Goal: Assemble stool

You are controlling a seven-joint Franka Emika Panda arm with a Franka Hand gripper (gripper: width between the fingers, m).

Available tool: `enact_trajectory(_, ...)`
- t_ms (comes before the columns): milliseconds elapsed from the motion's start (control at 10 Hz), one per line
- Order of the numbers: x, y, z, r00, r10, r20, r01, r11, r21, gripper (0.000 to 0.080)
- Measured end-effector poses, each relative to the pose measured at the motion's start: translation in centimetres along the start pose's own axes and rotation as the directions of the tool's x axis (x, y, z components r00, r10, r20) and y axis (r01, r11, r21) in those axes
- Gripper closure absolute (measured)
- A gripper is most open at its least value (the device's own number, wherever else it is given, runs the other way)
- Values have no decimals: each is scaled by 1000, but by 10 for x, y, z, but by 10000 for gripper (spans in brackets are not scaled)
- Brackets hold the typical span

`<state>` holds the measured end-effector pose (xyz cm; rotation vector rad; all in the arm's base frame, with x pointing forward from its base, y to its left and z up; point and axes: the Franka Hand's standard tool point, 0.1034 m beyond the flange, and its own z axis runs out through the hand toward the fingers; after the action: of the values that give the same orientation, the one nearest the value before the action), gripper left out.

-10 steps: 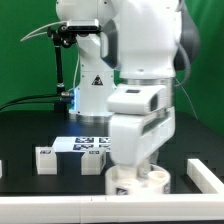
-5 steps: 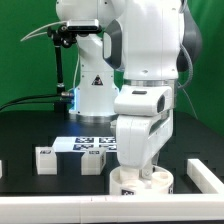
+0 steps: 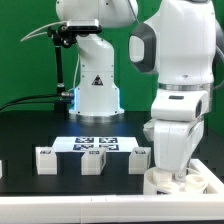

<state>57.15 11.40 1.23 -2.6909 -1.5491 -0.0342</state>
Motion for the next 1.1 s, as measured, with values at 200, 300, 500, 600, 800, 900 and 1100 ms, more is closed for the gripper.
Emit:
enact_trajectory(200, 2, 2, 3, 999, 43, -6, -43, 999, -8, 774)
enact_trajectory(300, 2, 2, 3, 999, 43, -9, -43, 999, -11, 774)
enact_trajectory(500, 2, 2, 3, 999, 44, -9, -44, 999, -11, 698)
enact_trajectory(600, 2, 2, 3, 999, 44, -9, -44, 999, -11, 561)
enact_trajectory(800, -1, 6, 2, 999, 50, -7, -50, 999, -15, 360)
enact_trajectory(900, -3, 7, 2, 999, 52, -6, -52, 998, -16, 220)
enact_trajectory(1100, -4, 9, 2, 999, 54, -6, -54, 998, -17, 164)
